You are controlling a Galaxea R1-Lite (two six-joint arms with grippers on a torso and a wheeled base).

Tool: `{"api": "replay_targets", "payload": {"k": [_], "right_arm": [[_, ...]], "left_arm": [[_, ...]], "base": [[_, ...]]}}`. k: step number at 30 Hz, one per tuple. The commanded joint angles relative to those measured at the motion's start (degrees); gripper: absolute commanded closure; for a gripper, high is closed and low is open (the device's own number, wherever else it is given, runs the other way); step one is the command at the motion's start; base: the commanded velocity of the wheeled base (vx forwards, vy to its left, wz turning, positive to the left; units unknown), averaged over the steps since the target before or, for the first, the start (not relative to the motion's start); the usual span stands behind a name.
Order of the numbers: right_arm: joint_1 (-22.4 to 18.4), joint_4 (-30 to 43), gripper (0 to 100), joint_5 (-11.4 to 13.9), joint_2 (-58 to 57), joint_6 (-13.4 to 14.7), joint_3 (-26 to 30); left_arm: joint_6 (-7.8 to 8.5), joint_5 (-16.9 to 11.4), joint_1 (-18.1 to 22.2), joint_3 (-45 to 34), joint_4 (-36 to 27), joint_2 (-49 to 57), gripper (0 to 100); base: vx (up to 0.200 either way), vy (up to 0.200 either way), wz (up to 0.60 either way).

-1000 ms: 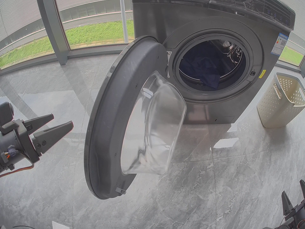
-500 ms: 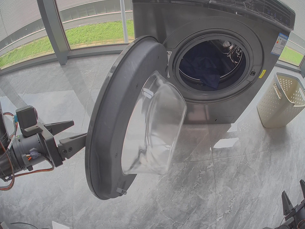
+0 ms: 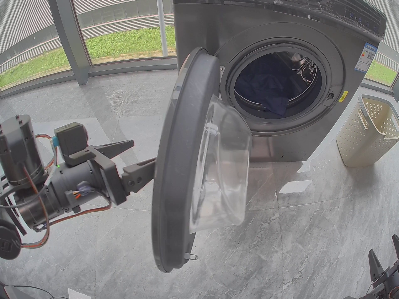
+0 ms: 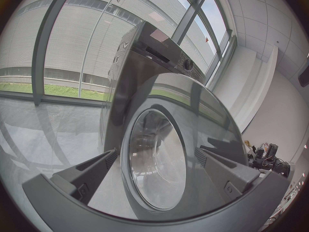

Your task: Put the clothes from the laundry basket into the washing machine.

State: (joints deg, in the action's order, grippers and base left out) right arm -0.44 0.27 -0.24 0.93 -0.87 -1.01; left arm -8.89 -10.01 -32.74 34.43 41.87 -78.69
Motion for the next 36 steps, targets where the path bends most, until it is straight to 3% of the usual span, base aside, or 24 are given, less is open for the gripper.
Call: {"api": "replay_targets", "payload": {"k": [1,13,27,28,33,36], "right_arm": [[0.0,0.0,0,-0.02,-0.84,-0.1,1.01],[0.0,0.0,0,-0.02,-0.84,-0.01,1.01],[0.0,0.0,0,-0.02,-0.84,-0.01,1.01],[0.0,0.0,0,-0.02,-0.84,-0.01,1.01],[0.0,0.0,0,-0.02,-0.84,-0.01,1.01],[0.0,0.0,0,-0.02,-0.84,-0.01,1.01]], "left_arm": [[-0.25,1.31,-2.94,1.78,2.07,-6.56,0],[-0.34,2.8,-5.84,11.36,10.51,-17.37,0],[-0.25,3.42,-6.89,21.21,10.07,-26.78,0],[-0.25,3.94,-7.33,27.1,10.16,-30.73,0],[-0.43,9.39,-8.39,38.96,10.42,-37.24,0],[-0.78,10.54,-8.56,44.06,9.98,-40.23,0]], "base": [[0.0,0.0,0.0],[0.0,0.0,0.0],[0.0,0.0,0.0],[0.0,0.0,0.0],[0.0,0.0,0.0],[0.0,0.0,0.0]]}}
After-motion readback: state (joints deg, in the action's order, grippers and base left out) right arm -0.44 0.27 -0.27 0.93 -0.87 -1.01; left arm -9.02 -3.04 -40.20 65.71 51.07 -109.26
